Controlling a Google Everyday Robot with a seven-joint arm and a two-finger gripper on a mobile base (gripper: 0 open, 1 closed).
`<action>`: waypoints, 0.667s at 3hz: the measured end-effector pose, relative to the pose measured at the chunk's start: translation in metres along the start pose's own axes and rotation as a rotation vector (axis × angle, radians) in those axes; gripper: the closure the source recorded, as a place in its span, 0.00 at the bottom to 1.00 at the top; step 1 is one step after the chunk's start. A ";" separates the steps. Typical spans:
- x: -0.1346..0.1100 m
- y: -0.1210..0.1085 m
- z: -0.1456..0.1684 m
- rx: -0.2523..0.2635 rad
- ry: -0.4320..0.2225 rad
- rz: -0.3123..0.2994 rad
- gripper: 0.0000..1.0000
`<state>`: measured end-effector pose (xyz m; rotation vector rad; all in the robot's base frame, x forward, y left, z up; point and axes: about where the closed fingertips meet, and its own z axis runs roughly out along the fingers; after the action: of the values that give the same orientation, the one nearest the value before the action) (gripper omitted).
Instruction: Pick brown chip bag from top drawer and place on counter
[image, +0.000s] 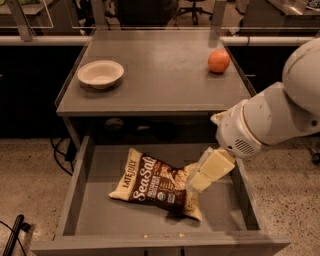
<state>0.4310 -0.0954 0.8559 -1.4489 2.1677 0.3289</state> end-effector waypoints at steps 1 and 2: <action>-0.001 -0.001 0.000 0.007 -0.004 0.012 0.00; -0.001 -0.001 0.001 0.008 -0.005 0.013 0.00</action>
Offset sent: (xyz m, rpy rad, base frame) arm 0.0029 0.0030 -0.0019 0.0166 0.0028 -0.0315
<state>0.4322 -0.0942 0.8563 -1.4285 2.1734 0.3276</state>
